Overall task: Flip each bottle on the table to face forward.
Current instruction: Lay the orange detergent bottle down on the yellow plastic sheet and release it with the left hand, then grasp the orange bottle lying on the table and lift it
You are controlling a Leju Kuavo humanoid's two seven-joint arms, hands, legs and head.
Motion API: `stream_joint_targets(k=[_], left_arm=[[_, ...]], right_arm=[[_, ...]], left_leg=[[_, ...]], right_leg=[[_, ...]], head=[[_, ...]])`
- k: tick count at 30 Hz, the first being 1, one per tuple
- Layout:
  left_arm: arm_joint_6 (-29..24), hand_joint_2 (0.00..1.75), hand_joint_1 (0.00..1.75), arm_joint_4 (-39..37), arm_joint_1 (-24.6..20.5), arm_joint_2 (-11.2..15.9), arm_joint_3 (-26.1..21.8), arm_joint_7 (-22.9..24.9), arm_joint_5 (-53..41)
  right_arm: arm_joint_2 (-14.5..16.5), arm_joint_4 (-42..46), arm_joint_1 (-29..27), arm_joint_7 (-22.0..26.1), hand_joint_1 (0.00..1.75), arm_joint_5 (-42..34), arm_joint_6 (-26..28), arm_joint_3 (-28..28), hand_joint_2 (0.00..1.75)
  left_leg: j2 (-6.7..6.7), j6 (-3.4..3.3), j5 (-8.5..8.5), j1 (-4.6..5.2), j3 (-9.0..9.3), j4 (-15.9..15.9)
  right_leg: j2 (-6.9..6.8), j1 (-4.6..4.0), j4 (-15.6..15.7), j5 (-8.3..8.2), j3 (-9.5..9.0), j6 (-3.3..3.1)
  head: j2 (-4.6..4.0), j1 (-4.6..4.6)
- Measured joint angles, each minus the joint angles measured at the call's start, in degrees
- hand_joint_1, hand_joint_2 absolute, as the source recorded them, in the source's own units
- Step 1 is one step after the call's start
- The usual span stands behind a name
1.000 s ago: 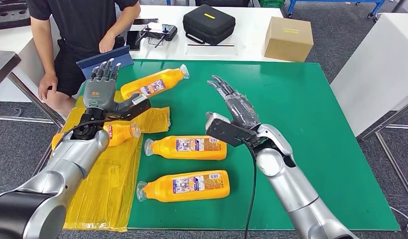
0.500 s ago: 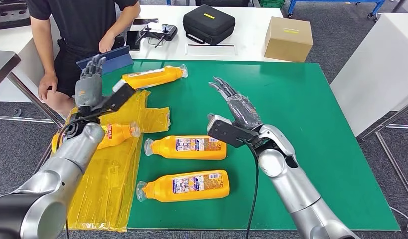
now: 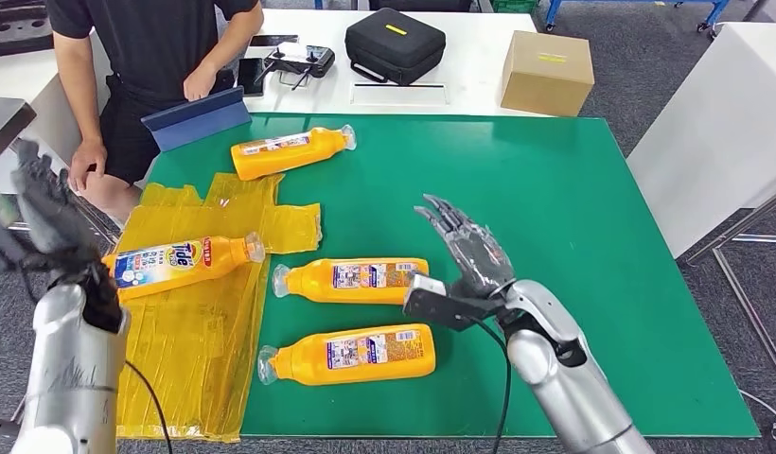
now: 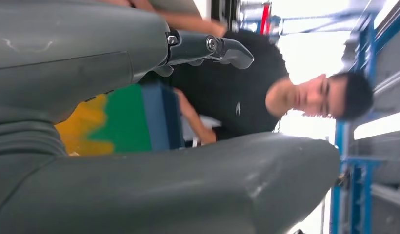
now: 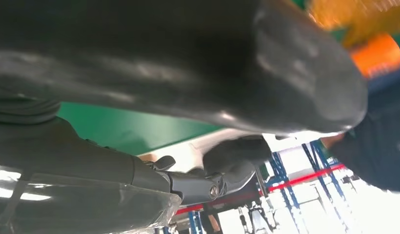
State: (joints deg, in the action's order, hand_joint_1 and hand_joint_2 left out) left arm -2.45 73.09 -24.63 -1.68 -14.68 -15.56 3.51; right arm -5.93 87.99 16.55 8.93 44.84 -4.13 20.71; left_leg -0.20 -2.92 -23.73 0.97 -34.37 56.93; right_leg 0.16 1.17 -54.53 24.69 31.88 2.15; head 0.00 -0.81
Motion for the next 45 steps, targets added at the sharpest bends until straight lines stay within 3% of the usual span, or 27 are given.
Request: stream_joint_targets(k=[4,12,16,20,32,45], left_arm=[[0.45,0.00,0.00,10.43,11.60,0.05,-1.71,-1.82,2.26],[-0.21,0.00,0.00,18.68,17.71,0.09,-2.57,-1.56,2.57],[-1.08,0.00,0.00,23.32,24.19,-0.20,-3.42,-2.80,4.34],[-0.36,0.00,0.00,26.59,29.57,-0.46,-4.97,-3.36,6.51],[0.58,0.00,0.00,27.01,30.14,-0.46,-5.89,-3.09,6.54],[0.10,0.00,0.00,25.15,28.33,-0.36,-5.55,-3.82,6.34]], right_arm=[[-0.37,5.12,-6.21,0.04,0.00,2.70,0.32,0.17,0.00],[-0.48,9.01,-8.92,-0.01,0.00,3.16,0.26,0.19,0.00],[-0.42,11.91,-12.37,1.09,0.00,3.60,0.11,0.29,0.00],[-0.48,14.51,-15.15,1.11,0.00,4.19,0.27,1.36,1.75],[0.04,15.48,-15.82,-0.88,0.00,4.85,0.39,2.59,1.75],[1.47,10.29,-15.78,-2.48,0.00,6.71,0.93,4.75,1.75]], left_leg=[[-0.17,0.03,-0.07,0.00,-0.10,-0.01],[-0.18,-0.07,0.05,0.00,-0.06,-0.03],[-0.06,-0.02,-0.01,0.01,0.04,-0.03],[-0.17,0.01,-0.09,0.00,0.00,-0.03],[-0.28,0.02,-0.07,-0.04,0.05,-0.05],[-0.24,0.02,-0.03,-0.04,0.05,-0.04]], right_leg=[[-0.08,-0.05,0.04,0.17,0.19,0.05],[-0.11,-0.06,0.04,0.00,0.08,-0.04],[-0.05,-0.06,0.03,0.01,0.01,-0.06],[-0.10,-0.05,0.06,0.13,0.12,-0.04],[-0.16,-0.05,0.07,0.12,0.11,-0.04],[-0.16,-0.06,0.06,0.05,0.08,-0.12]], head=[[0.00,0.00],[0.00,0.01],[0.00,0.00],[0.00,0.01],[0.00,0.00],[0.00,0.00]])
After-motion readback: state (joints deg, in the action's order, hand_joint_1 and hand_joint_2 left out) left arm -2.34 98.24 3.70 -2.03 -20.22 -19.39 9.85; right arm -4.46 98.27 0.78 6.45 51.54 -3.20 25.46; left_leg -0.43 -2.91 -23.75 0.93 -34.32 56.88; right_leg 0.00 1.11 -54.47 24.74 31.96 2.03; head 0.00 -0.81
